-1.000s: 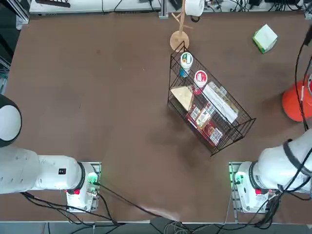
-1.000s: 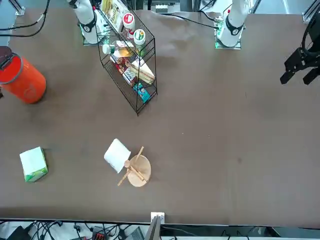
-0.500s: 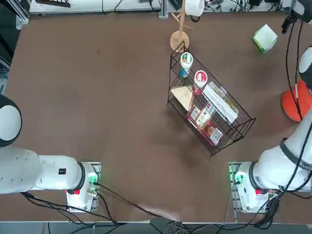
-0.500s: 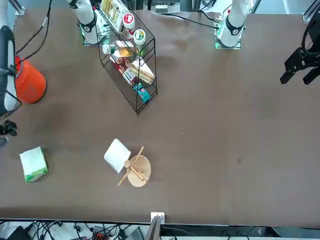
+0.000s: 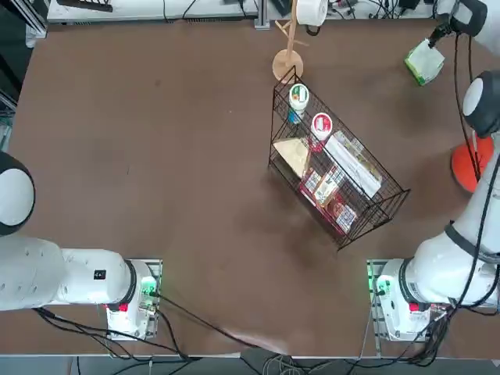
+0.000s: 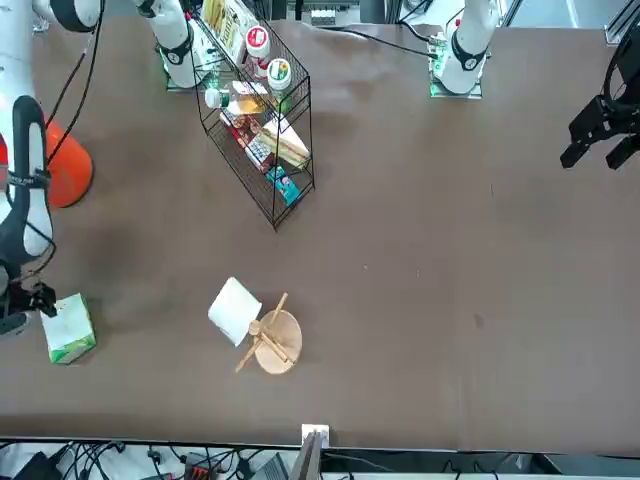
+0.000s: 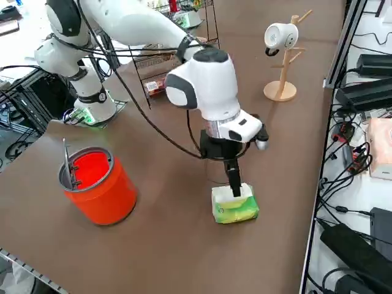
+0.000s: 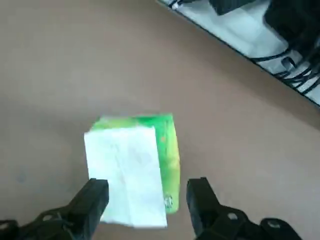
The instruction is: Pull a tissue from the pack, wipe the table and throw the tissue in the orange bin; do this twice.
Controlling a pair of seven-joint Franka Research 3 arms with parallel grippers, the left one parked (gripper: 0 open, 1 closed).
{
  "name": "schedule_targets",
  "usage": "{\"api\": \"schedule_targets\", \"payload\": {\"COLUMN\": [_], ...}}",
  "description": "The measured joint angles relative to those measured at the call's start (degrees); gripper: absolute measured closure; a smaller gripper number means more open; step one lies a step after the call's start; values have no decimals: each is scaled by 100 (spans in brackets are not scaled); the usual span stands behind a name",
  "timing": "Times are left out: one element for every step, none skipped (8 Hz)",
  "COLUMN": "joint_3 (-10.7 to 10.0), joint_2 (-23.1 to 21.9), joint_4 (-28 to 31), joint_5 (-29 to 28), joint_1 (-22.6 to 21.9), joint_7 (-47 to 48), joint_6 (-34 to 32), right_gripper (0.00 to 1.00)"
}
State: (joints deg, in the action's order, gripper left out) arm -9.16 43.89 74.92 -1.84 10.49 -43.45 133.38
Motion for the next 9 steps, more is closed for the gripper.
{"api": "schedule_targets", "payload": {"joint_3": [9, 76, 216, 298, 322, 327, 332, 340, 344], "joint_2": [122, 231, 304, 356, 425, 528, 625, 691, 729], "joint_4": [-135, -253, -312, -329, -372, -482, -581, -628, -643], "joint_5": [-215, -512, -850, -1097, -1231, -1288, -1309, -1386, -1549], "joint_1": [66, 176, 301, 368, 409, 478, 565, 621, 638], "joint_7": [11, 15, 17, 17, 18, 18, 18, 18, 18], "joint_6": [22, 22, 20, 20, 20, 20, 20, 20, 20], "right_gripper": [7, 8, 7, 8, 10, 11, 11, 11, 13]}}
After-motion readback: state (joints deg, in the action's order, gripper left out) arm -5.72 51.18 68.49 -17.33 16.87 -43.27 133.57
